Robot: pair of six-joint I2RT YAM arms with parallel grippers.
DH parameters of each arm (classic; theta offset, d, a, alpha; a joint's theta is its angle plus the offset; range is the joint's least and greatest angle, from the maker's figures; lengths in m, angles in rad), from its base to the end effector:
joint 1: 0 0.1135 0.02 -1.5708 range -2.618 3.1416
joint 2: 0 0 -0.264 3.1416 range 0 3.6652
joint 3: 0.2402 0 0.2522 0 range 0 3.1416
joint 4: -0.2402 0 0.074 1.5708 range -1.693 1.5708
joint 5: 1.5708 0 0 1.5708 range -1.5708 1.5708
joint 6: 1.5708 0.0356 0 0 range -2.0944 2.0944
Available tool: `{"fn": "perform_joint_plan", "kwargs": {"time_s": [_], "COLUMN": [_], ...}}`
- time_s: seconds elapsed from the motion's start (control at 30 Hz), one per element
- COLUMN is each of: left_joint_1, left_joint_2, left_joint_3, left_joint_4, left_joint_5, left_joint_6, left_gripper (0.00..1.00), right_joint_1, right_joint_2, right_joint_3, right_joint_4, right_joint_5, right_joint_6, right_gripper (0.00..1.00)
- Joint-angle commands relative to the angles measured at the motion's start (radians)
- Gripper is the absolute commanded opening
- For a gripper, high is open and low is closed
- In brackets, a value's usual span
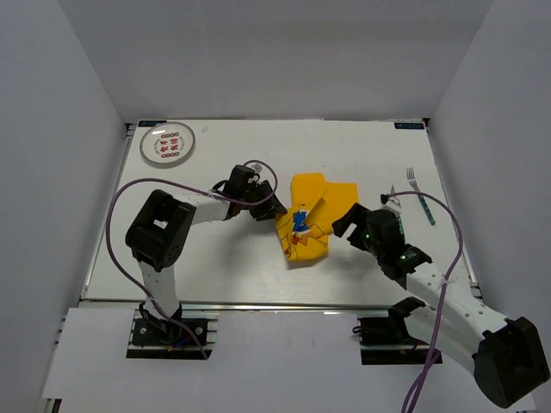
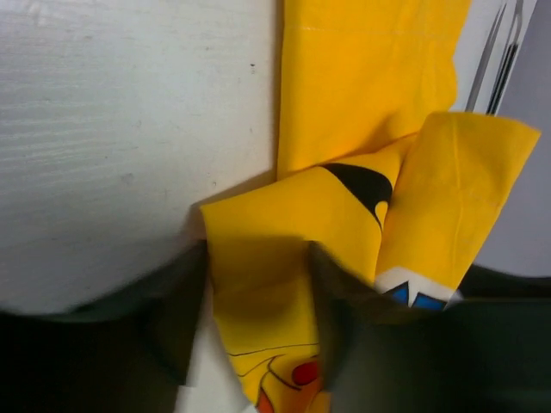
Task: Set the dinner table for one person
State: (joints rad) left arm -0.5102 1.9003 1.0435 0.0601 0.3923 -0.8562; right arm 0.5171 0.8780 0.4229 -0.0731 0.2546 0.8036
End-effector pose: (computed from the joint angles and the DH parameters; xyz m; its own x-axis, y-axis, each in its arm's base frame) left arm 0.3301 -0.2003 0.1410 -0.9259 -0.2817 -0.2516 -0.0228 0.7066 -0.7072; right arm 0.1709 0.0869 0.2082 -0.5124 0.5101 -0.6909 0.1145 0.8379 0.5337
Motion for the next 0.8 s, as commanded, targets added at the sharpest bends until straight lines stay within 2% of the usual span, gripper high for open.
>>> {"fn": "perform_joint_plan", "kwargs": {"time_s": [0.0, 0.07, 0.1, 0.17, 0.27, 0.4, 0.43, 0.57, 0.6, 0.7, 0.77], "left_joint_1": [-0.019, -0.019, -0.028, -0.028, -0.028, -0.028, -0.028, -0.053, -0.063, -0.063, -0.063], "left_joint_2": [-0.023, -0.052, -0.059, -0.082, -0.105, -0.153, -0.171, -0.28, -0.353, -0.488, -0.526], "left_joint_3": [0.021, 0.015, 0.01, 0.009, 0.016, 0.087, 0.152, 0.327, 0.326, 0.238, 0.149], "left_joint_4": [0.046, 0.05, 0.053, 0.055, 0.066, -0.015, -0.102, -0.321, -0.325, -0.304, -0.283], "left_joint_5": [0.025, 0.029, 0.033, 0.049, 0.082, 0.042, 0.014, -0.215, -0.302, -0.433, -0.455], "left_joint_6": [-0.017, -0.026, -0.027, -0.035, -0.05, -0.029, 0.012, 0.143, 0.178, 0.222, 0.233], "left_gripper": [0.47, 0.36, 0.24, 0.18, 0.0, 0.0, 0.0, 0.0, 0.0, 0.0, 0.0], "right_joint_1": [-0.003, -0.005, -0.009, -0.009, -0.011, -0.011, -0.012, -0.017, -0.02, -0.022, -0.025], "right_joint_2": [-0.008, 0.001, 0.006, 0.018, 0.035, 0.033, 0.033, 0.027, 0.026, 0.013, 0.016], "right_joint_3": [-0.016, -0.016, -0.016, -0.015, -0.007, -0.007, -0.006, -0.004, -0.006, -0.015, -0.021], "right_joint_4": [0.039, 0.041, 0.041, 0.053, 0.061, 0.061, 0.061, 0.088, 0.088, 0.093, 0.098], "right_joint_5": [-0.003, -0.011, -0.012, -0.023, -0.043, -0.055, -0.06, -0.066, -0.066, -0.064, -0.078], "right_joint_6": [-0.018, -0.026, -0.026, -0.029, -0.027, -0.027, -0.03, -0.038, -0.037, -0.034, -0.034], "right_gripper": [0.89, 0.89, 0.89, 0.89, 0.89, 0.89, 0.89, 0.89, 0.89, 0.89, 0.89]}}
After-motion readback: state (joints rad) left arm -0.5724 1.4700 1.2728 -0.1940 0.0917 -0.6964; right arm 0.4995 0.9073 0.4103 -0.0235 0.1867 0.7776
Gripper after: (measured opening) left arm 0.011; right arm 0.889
